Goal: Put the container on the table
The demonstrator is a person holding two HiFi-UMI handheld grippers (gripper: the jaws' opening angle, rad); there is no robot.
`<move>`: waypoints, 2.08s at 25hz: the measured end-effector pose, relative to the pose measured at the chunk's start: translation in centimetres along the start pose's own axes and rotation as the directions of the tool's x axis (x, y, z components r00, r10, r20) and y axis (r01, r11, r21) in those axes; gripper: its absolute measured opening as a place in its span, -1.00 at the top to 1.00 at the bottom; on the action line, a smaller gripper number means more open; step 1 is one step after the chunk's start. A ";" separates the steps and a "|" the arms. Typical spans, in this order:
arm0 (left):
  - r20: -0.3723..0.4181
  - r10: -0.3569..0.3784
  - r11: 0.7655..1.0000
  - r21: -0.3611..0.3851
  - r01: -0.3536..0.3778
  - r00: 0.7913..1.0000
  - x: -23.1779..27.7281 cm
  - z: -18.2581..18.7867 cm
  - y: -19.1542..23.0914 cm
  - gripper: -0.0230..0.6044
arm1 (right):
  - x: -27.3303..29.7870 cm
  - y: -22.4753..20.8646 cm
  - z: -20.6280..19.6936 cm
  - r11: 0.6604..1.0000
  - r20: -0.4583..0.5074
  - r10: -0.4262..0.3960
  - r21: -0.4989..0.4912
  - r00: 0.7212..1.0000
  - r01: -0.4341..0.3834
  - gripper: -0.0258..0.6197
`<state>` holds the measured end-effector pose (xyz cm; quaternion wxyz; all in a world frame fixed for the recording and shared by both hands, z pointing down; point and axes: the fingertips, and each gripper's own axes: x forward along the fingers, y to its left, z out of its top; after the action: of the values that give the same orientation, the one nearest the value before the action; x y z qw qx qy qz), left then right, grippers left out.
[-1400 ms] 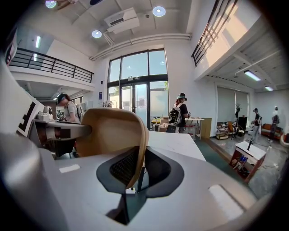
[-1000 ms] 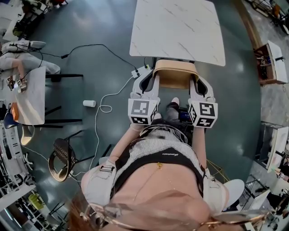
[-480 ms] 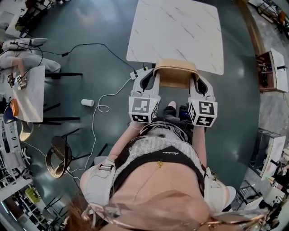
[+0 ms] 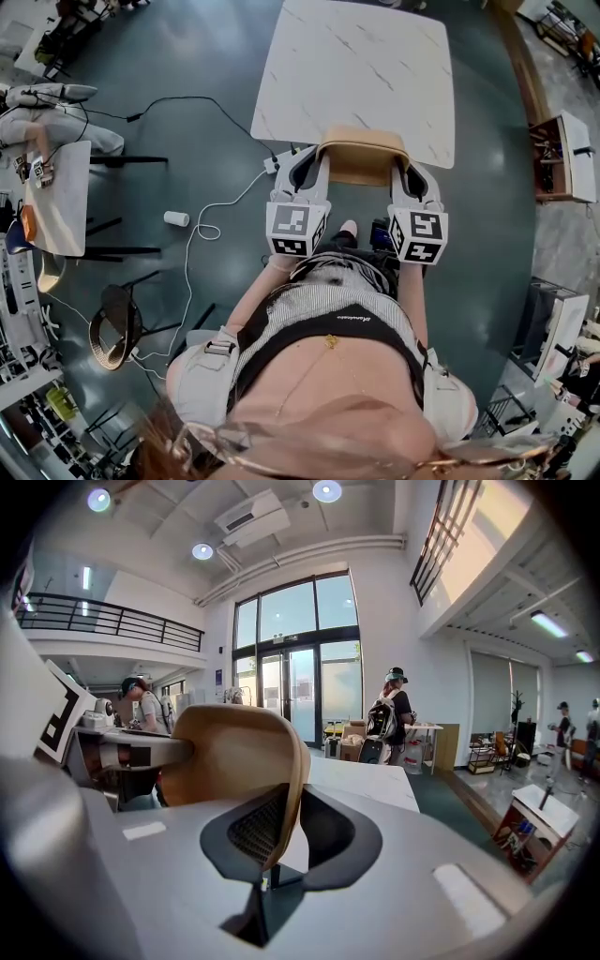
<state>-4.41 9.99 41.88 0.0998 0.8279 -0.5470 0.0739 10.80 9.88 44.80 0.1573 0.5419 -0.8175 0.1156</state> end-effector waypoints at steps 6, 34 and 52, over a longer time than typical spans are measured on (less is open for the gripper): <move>-0.003 0.025 1.000 -0.007 -0.025 1.000 1.7 0.1 -1.1 0.82 | 0.9 -2.1 0.2 1.000 -0.006 0.017 -0.017 1.000 -0.017 0.72; -0.010 -0.053 0.999 -0.008 0.053 0.999 9.5 1.5 6.1 0.83 | 9.8 -2.3 3.0 0.998 -0.020 -0.060 0.017 0.998 0.060 0.72; -0.043 -0.117 0.993 -0.014 0.117 0.992 15.8 2.0 13.3 0.83 | 18.2 -1.3 5.0 0.995 -0.055 -0.094 0.014 0.994 0.095 0.70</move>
<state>-10.40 -9.65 44.75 0.1204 0.8561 -0.4957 0.0828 4.69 -7.85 47.17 0.1803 0.5779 -0.7854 0.1295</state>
